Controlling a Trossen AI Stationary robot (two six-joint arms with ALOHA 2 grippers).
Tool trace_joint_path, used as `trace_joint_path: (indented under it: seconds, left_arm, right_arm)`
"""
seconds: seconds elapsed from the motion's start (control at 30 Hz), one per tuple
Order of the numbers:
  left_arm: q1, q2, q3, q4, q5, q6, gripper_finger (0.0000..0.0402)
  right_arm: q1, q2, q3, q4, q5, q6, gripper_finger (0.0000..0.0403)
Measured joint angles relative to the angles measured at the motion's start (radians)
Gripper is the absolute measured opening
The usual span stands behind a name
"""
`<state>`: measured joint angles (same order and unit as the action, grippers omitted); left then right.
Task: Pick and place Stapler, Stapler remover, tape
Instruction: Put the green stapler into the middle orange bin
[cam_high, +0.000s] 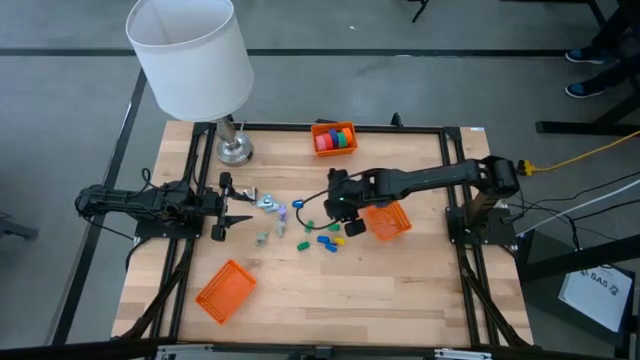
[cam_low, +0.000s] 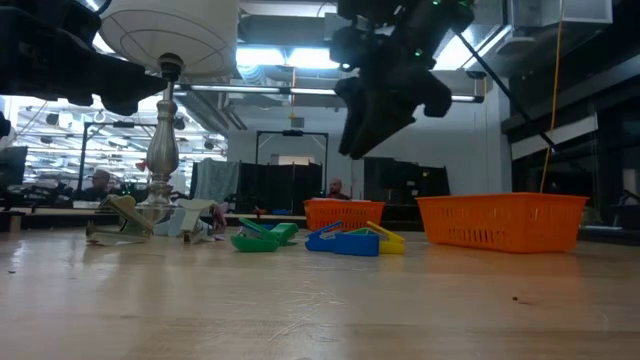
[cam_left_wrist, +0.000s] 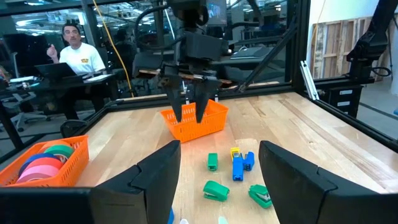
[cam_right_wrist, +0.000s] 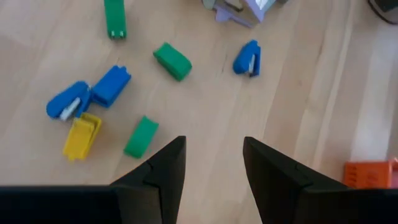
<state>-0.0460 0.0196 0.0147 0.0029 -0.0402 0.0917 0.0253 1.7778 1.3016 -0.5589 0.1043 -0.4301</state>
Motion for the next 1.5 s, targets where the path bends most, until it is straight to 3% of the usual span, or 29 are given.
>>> trace_joint_path:
  seconds: [0.57,0.8,1.5]
  left_arm:
    - [0.0,0.0,0.0,0.0,0.0,0.0,0.0217]
    - [0.0,0.0,0.0,0.0,0.0,0.0,0.0215]
    - [0.0,0.0,0.0,0.0,0.0,0.0,0.0215]
  right_arm:
    - [0.066,0.147,0.059,0.046,-0.004,0.32,0.0165]
    - [0.087,0.158,0.059,0.015,-0.083,0.357,0.0165]
    - [0.066,0.208,0.058,-0.046,0.002,0.555,0.0165]
